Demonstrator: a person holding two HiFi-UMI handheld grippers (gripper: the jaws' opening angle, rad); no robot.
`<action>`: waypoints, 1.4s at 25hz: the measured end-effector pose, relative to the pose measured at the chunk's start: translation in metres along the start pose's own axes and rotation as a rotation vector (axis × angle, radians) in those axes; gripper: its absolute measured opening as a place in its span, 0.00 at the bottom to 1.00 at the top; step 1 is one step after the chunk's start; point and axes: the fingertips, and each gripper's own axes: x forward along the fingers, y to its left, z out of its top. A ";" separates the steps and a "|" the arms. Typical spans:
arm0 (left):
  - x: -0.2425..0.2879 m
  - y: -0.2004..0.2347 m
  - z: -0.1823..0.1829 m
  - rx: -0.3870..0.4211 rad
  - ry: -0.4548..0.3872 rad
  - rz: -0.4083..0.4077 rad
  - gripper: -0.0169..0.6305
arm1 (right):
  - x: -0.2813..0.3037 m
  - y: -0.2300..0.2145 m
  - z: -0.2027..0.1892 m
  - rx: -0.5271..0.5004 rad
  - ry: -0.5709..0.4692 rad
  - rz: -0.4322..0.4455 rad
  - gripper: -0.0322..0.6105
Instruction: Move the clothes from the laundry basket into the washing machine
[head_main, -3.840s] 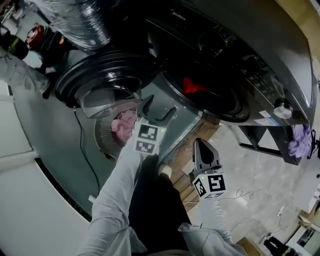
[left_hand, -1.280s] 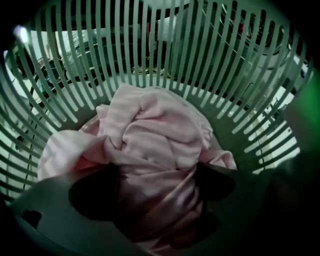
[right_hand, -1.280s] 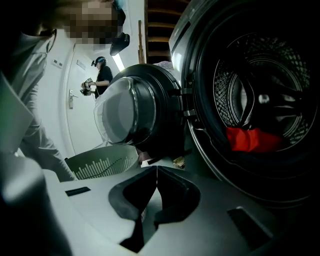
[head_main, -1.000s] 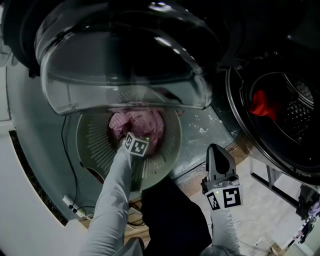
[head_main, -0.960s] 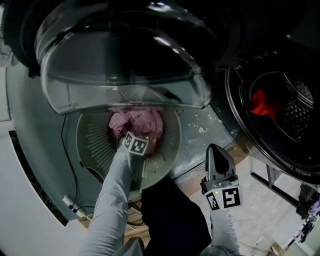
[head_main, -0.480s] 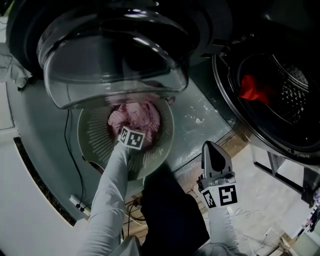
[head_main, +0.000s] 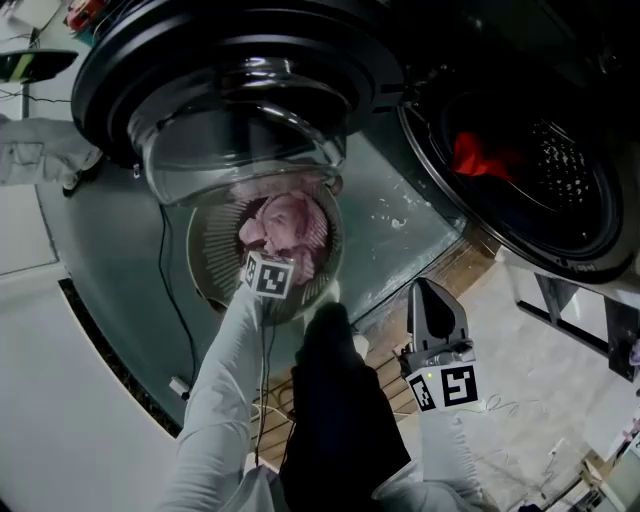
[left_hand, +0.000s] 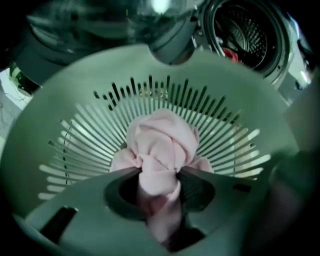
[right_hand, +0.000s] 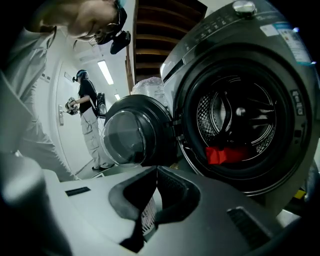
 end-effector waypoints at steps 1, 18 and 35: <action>-0.014 0.000 0.003 -0.006 -0.009 0.000 0.26 | -0.005 0.002 0.008 0.005 -0.004 -0.003 0.08; -0.294 -0.039 0.077 0.057 -0.253 -0.020 0.26 | -0.095 0.035 0.182 -0.016 -0.095 0.018 0.08; -0.511 -0.105 0.185 0.281 -0.529 -0.107 0.26 | -0.181 0.031 0.250 -0.015 -0.169 -0.067 0.08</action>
